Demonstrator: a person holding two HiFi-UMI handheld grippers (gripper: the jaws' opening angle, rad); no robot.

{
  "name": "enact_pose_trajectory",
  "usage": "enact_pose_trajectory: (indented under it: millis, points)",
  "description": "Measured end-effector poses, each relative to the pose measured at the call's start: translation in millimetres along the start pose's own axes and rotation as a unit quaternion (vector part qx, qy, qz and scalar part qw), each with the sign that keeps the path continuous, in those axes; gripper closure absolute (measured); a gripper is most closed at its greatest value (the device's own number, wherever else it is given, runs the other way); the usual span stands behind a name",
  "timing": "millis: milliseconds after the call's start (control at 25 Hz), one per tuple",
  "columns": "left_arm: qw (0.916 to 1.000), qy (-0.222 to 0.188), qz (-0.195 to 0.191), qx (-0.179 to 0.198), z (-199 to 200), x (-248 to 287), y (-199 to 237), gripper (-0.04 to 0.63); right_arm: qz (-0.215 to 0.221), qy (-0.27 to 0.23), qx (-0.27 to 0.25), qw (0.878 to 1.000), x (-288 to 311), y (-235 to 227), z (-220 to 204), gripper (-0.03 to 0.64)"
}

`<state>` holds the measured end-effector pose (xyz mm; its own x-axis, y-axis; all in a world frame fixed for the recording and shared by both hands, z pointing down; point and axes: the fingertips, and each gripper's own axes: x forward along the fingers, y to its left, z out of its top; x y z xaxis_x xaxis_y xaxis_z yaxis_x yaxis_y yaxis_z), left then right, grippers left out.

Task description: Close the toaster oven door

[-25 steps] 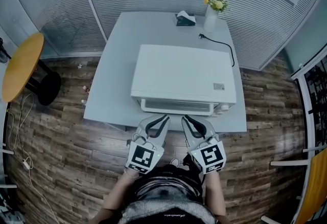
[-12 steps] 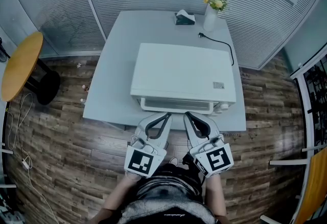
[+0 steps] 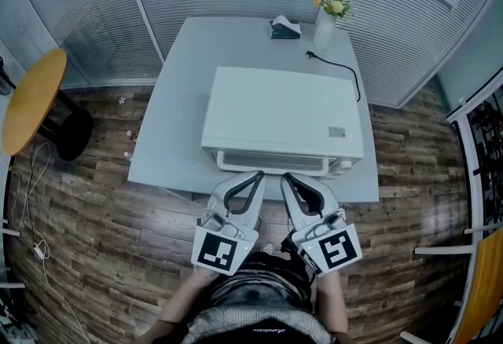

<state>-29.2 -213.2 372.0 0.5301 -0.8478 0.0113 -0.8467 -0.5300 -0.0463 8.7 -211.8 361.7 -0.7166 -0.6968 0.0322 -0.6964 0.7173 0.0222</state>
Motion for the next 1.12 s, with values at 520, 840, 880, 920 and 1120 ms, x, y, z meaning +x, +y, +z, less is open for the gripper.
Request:
enact_pose_trajectory:
  millis: [520,840,880,920,1120]
  points:
    - [0.9999,0.004,-0.002,-0.009,-4.0,1.4,0.1,0.591,0.004,0.006,-0.007,1.0,2.5,3.7,-1.5,0.615]
    - [0.9999,0.005,0.002,-0.009,-5.4,0.7,2.8,0.591,0.002,0.008,-0.008,1.0,3.2,3.7,-1.9,0.615]
    - [0.9999,0.006,0.003,-0.009,-5.8,0.5,3.1,0.591,0.002,0.008,-0.009,1.0,3.4,4.0,-1.9,0.615]
    - [0.9999,0.006,0.003,-0.01,-6.1,0.5,3.5,0.591,0.002,0.008,-0.009,1.0,3.7,4.2,-1.9,0.615]
    - [0.9999,0.008,0.003,-0.009,-7.1,1.5,5.0,0.591,0.001,0.012,-0.013,1.0,4.3,2.9,-3.0,0.615]
